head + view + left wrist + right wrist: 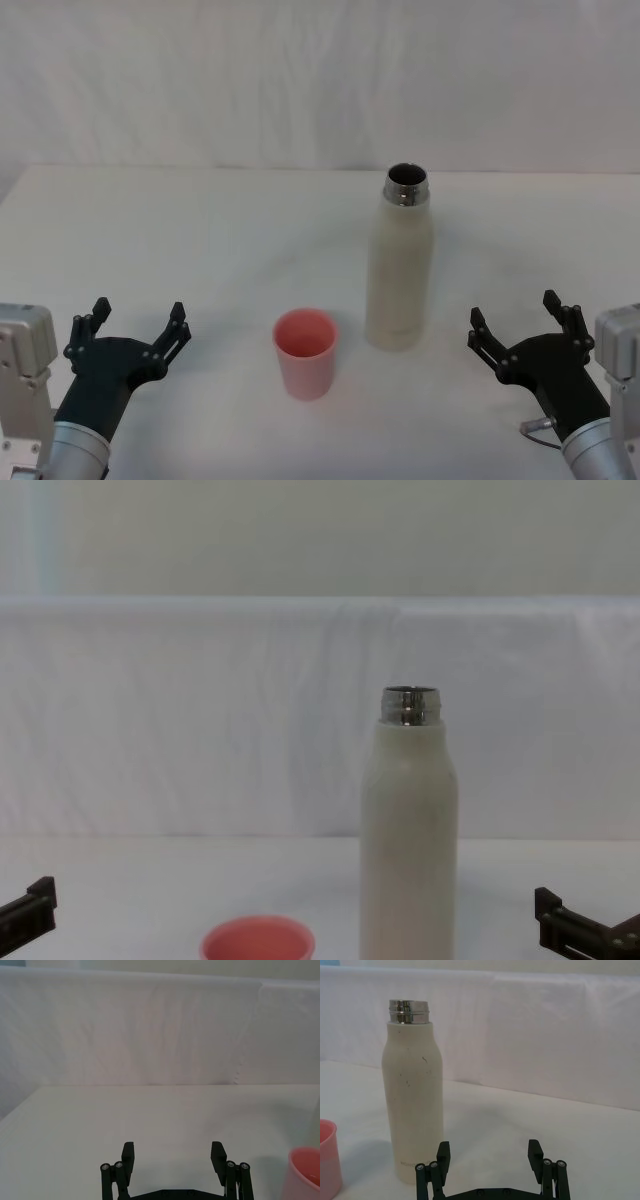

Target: Grasp the thermos with one hand and pour water into the cup lid.

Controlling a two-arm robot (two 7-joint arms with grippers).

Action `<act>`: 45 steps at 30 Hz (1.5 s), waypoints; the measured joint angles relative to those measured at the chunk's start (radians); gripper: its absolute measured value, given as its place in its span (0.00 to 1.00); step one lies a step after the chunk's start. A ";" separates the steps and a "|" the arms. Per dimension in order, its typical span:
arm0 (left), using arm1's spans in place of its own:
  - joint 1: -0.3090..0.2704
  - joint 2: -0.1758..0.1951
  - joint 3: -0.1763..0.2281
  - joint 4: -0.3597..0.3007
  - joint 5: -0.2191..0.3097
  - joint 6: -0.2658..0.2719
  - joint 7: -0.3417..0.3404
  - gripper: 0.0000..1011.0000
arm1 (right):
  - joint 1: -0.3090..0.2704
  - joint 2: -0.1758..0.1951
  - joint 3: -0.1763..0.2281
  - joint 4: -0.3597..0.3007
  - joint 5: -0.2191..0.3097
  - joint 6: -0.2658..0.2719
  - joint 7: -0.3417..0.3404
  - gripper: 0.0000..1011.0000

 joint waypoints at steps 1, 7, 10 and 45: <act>0.000 0.000 0.000 0.000 0.000 0.000 0.000 0.99 | 0.000 0.000 0.000 0.000 0.000 0.000 0.000 0.99; 0.000 0.000 0.000 0.000 0.000 0.000 0.000 0.99 | 0.000 0.000 0.000 0.000 0.000 0.000 0.000 0.99; 0.000 0.000 0.000 0.000 0.000 0.000 0.000 0.99 | 0.000 0.000 0.000 0.000 0.000 0.000 0.000 0.99; 0.000 0.000 0.000 0.000 0.000 0.000 0.000 0.99 | 0.000 0.000 0.000 0.000 0.000 0.000 0.000 0.99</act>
